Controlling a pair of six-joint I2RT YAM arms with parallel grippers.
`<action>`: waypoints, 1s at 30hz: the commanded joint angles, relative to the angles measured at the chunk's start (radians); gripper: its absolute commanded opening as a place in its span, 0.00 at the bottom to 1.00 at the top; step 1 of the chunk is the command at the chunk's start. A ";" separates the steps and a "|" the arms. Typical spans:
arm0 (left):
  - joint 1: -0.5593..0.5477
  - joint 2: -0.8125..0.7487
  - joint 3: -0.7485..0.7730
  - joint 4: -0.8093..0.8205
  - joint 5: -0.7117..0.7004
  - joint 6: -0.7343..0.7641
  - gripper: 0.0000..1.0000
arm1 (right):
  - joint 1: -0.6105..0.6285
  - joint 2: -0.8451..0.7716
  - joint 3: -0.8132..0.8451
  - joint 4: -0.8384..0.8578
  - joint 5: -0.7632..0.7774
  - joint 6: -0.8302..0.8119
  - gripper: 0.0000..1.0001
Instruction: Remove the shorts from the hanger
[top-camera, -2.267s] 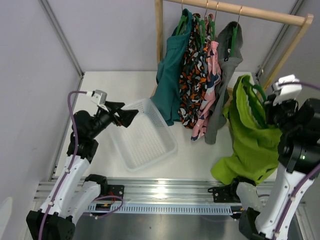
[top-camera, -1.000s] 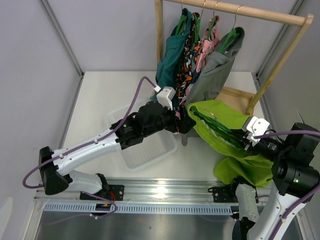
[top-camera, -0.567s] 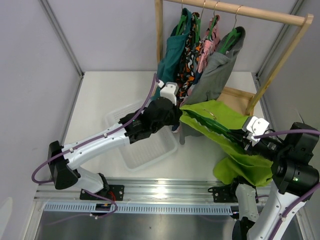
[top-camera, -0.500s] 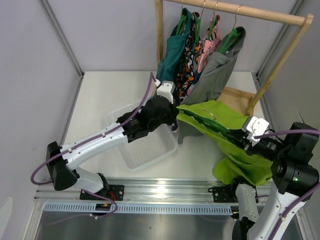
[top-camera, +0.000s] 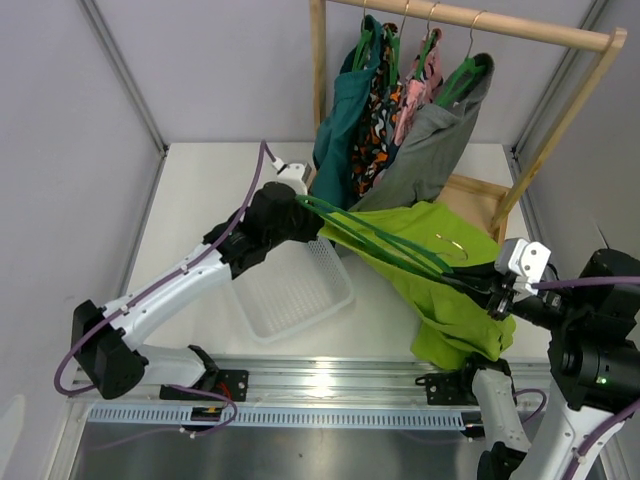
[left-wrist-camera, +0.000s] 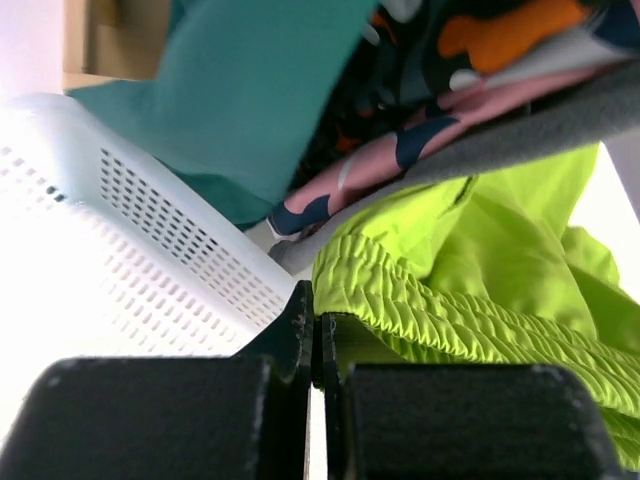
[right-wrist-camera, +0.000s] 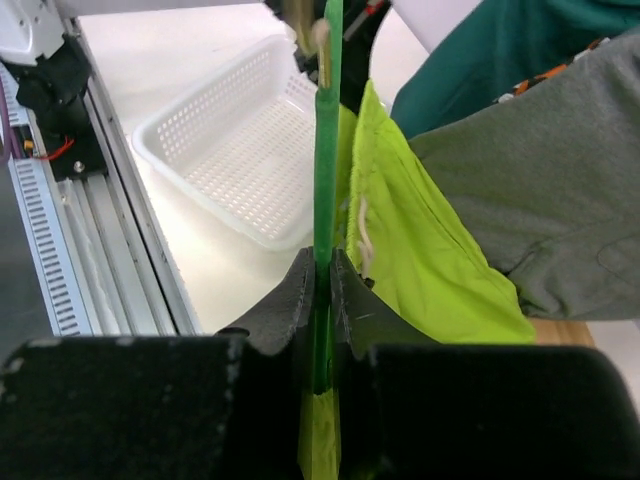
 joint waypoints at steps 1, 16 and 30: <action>0.035 -0.079 -0.066 0.102 0.045 0.073 0.00 | 0.007 -0.030 -0.023 0.236 0.025 0.247 0.00; 0.039 -0.373 -0.210 0.258 0.225 0.220 0.91 | 0.018 0.108 -0.136 0.416 0.236 0.256 0.00; -0.024 -0.524 -0.108 -0.036 0.562 0.900 0.98 | 0.547 0.203 -0.207 0.214 0.455 -0.234 0.00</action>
